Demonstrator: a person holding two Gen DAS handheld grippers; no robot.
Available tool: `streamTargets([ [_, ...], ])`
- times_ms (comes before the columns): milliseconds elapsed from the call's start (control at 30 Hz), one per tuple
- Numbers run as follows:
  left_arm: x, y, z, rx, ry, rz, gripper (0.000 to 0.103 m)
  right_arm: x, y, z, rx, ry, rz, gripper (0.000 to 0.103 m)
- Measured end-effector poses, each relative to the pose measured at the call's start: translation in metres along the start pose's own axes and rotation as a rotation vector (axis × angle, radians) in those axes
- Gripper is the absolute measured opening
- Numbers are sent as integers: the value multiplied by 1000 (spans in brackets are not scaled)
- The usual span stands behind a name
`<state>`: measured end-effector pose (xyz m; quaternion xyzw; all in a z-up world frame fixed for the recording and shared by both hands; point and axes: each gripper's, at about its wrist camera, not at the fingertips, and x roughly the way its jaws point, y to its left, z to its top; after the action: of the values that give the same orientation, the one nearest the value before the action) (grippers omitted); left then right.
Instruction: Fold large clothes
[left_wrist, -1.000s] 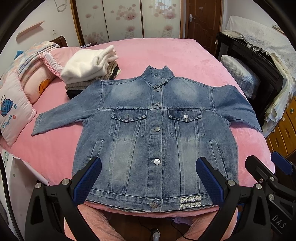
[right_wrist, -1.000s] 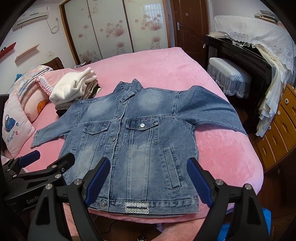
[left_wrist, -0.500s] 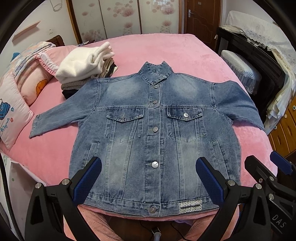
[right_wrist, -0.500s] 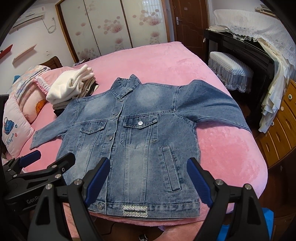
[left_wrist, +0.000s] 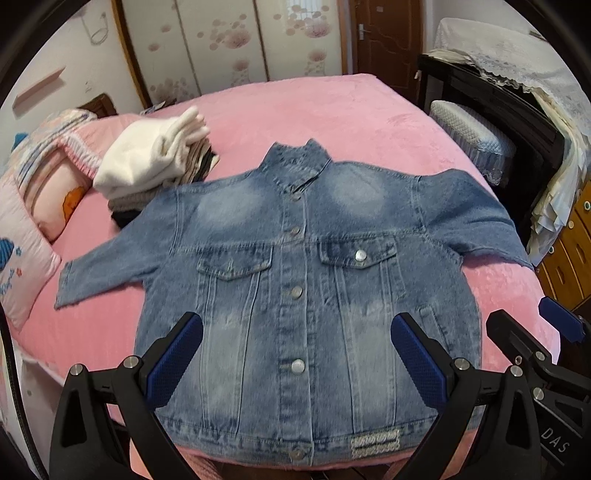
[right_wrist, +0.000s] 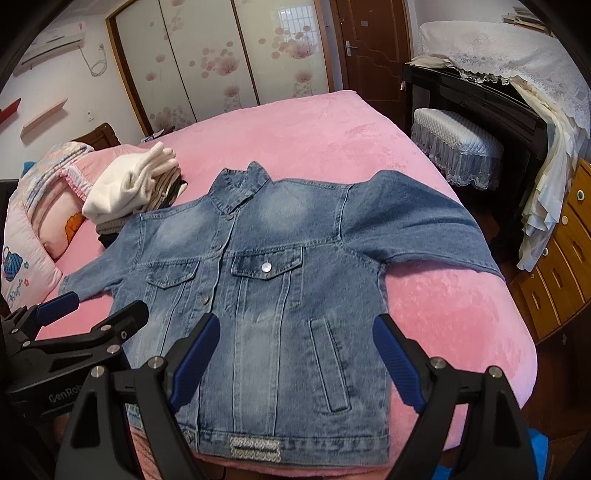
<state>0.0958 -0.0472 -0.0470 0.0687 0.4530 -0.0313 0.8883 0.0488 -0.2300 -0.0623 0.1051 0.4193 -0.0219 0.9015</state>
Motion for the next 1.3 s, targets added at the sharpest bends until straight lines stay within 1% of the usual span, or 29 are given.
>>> streamTargets([
  [133, -7, -14, 24, 36, -66, -41, 101, 3, -17, 17, 36, -9, 44, 86],
  [167, -9, -18, 30, 43, -85, -54, 101, 3, -23, 20, 47, -16, 42, 86],
  [300, -13, -44, 59, 90, -172, -103, 101, 3, -62, 42, 104, -77, -34, 86],
  [367, -9, -61, 72, 113, -214, -112, 101, 6, -91, 54, 153, -105, -94, 86],
  [400, -5, -70, 78, 125, -230, -109, 101, 7, -106, 59, 178, -117, -105, 86],
  [433, -1, -81, 85, 138, -245, -105, 101, 9, -116, 61, 196, -122, -114, 86],
  [467, 3, -90, 90, 147, -259, -108, 101, 14, -138, 67, 238, -125, -133, 86],
  [500, 9, -99, 95, 153, -268, -111, 101, 17, -150, 69, 261, -128, -139, 86],
  [567, 23, -117, 102, 155, -281, -129, 101, 26, -183, 72, 326, -120, -160, 86],
  [667, 50, -146, 113, 157, -266, -175, 101, 50, -243, 70, 453, -73, -165, 86],
  [733, 68, -165, 115, 155, -264, -195, 101, 61, -273, 61, 520, -50, -163, 86],
  [833, 94, -193, 114, 151, -264, -197, 101, 80, -312, 45, 617, -21, -153, 86],
  [933, 120, -218, 112, 143, -262, -208, 101, 98, -338, 29, 707, 8, -108, 86],
  [1067, 144, -248, 108, 157, -263, -208, 101, 125, -367, 8, 845, 50, -23, 85],
  [1100, 149, -255, 107, 164, -256, -203, 101, 130, -371, 5, 872, 58, -5, 84],
  [1133, 155, -263, 106, 171, -240, -197, 101, 139, -377, 1, 908, 68, 22, 81],
  [1200, 164, -273, 104, 177, -197, -208, 101, 155, -389, -8, 970, 87, 57, 75],
  [1267, 169, -276, 101, 164, -172, -231, 101, 166, -397, -12, 1006, 94, 70, 75],
  [1300, 171, -275, 99, 153, -166, -240, 101, 171, -401, -14, 1031, 81, 81, 75],
])
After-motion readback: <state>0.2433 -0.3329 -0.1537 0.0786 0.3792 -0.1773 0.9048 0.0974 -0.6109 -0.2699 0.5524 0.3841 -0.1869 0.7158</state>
